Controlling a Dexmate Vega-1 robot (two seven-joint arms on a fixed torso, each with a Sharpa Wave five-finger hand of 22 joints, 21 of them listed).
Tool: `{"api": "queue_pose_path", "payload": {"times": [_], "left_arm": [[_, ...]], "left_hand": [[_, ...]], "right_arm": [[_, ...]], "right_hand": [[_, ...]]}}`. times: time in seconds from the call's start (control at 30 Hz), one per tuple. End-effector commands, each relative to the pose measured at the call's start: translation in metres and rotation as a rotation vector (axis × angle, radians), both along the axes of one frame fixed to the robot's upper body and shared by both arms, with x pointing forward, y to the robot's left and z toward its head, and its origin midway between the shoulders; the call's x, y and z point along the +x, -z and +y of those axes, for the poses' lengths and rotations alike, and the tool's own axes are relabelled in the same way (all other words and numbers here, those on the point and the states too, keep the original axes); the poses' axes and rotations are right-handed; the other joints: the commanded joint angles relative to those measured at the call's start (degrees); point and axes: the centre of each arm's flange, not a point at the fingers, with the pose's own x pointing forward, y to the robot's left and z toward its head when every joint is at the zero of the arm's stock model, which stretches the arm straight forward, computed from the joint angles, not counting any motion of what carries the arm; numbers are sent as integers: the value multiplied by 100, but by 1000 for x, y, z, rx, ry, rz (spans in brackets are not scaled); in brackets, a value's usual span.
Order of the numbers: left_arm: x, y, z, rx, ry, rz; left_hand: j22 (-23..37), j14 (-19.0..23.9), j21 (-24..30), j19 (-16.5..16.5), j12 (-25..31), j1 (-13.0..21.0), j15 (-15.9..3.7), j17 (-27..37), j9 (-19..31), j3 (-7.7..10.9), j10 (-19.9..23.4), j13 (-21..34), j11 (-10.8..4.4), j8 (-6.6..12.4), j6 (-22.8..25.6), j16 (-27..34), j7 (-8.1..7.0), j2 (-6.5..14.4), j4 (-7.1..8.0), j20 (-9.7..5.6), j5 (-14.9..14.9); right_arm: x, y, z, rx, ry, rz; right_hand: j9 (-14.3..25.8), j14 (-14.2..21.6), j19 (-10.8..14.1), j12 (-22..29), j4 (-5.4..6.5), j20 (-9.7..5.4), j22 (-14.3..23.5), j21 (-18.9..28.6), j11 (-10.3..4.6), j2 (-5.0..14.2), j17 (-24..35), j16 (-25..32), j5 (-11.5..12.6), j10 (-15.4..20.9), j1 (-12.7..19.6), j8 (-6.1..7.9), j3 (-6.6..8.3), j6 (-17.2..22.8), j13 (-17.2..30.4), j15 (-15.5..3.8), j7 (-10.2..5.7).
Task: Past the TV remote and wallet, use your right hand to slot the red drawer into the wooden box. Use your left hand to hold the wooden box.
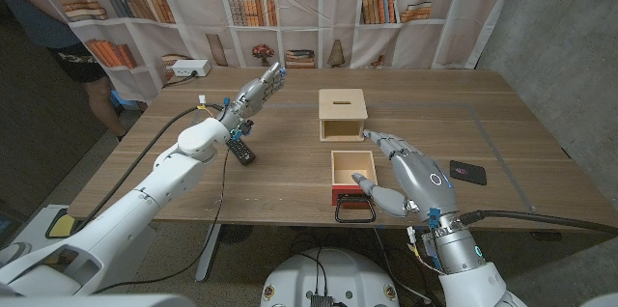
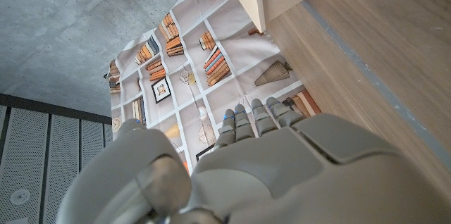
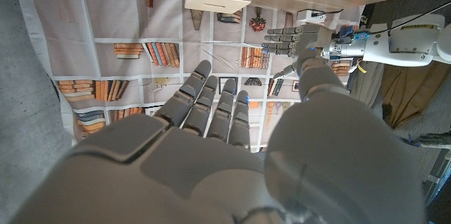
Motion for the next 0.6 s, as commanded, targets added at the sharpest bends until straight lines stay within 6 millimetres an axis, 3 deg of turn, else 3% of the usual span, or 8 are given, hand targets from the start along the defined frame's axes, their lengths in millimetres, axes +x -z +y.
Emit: {"api": "queue_pose_path", "payload": {"times": [0.03, 0.27, 0.33, 0.43, 0.6], "left_arm": [[-4, 5, 6, 6, 14, -3], [0, 16, 11, -21, 20, 22], [1, 18, 12, -27, 22, 26], [1, 18, 13, -27, 24, 25], [1, 18, 14, -20, 22, 22]], "left_hand": [[34, 21, -13, -9, -10, 31, -22, 8, 20, -26, 58, 25, -16, -37, 43, -21, -15, 7, 9, 19, 3], [34, 30, -11, -4, -3, 37, -28, 8, 21, -32, 88, 25, -22, -38, 53, -19, -24, 14, 8, 18, 0], [34, 31, -10, -3, -3, 38, -25, 8, 21, -33, 91, 26, -21, -37, 57, -19, -21, 15, 8, 17, -1], [34, 37, -12, -7, -4, 41, -27, 7, 21, -37, 93, 26, -19, -35, 67, -18, -30, 18, 7, 17, -2], [34, 45, -10, -1, -6, 47, -30, 7, 21, -45, 100, 26, -30, -33, 81, -17, -39, 23, 5, 17, -4]], "right_arm": [[-4, -2, 13, -152, 110, 86], [-2, -6, 19, -227, 151, 132], [0, -7, 21, -240, 156, 149], [4, -8, 22, -255, 156, 174], [7, -7, 24, -283, 179, 196]], "right_hand": [[16, 199, 248, 22, 63, -516, 28, 59, 28, 12, 39, 52, 35, 100, 100, 57, 34, 130, 11, -471, 44], [19, 450, 521, 74, 80, -598, 44, 134, 69, 62, 52, 89, 22, 309, 212, 103, 73, 303, 10, -579, 32], [20, 497, 555, 76, 81, -598, 47, 142, 26, 64, 53, 93, 18, 334, 232, 111, 77, 340, 9, -590, 39], [21, 534, 771, 91, 81, -618, 50, 213, 49, 66, 53, 74, 5, 417, 285, 116, 86, 392, 8, -576, 24], [22, 602, 875, 112, 83, -609, 48, 239, 88, 63, 54, 76, -8, 515, 322, 133, 88, 473, 7, -564, 40]]}}
